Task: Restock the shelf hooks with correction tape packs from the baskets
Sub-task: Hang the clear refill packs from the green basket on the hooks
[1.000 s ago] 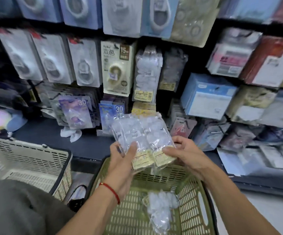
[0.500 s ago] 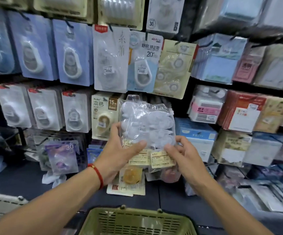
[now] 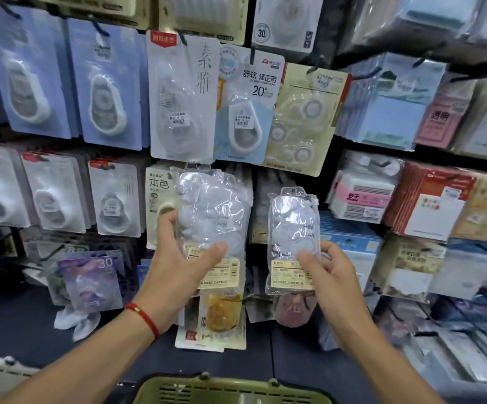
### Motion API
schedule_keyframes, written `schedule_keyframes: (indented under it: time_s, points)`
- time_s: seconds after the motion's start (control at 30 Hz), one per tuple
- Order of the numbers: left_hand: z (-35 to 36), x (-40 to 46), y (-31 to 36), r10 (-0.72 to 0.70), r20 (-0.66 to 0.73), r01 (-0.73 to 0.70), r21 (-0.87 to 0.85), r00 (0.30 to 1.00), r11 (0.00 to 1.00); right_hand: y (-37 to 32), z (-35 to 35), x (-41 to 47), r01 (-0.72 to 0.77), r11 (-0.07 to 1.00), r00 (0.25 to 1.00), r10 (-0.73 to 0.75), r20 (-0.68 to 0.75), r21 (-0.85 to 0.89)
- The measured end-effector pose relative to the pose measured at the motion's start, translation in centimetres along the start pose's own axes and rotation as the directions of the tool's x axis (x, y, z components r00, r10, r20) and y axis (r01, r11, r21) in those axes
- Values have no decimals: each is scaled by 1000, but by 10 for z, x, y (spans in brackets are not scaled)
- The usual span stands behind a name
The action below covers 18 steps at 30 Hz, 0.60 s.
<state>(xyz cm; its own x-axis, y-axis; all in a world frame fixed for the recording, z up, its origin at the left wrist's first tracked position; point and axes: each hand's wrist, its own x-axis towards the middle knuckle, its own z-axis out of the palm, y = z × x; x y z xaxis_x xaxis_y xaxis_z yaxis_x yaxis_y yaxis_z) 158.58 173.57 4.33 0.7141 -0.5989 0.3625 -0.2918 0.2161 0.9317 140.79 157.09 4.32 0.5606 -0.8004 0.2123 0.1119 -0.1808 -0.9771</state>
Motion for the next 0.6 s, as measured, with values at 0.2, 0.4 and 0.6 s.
schedule_keyframes:
  time_s: [0.2, 0.4, 0.6]
  points:
    - [1, 0, -1, 43, -16, -43, -29, 999, 999, 5, 1, -2, 11, 1000, 1000, -11, -10, 7]
    - [1, -1, -2, 59, -33, -60, -34, 998, 998, 9, -1, 4, -48, 981, 999, 49, -1, -189]
    - [9, -7, -7, 6, 6, -6, -63, 1000, 998, 11, 5, -4, 93, 808, 995, -99, 22, -582]
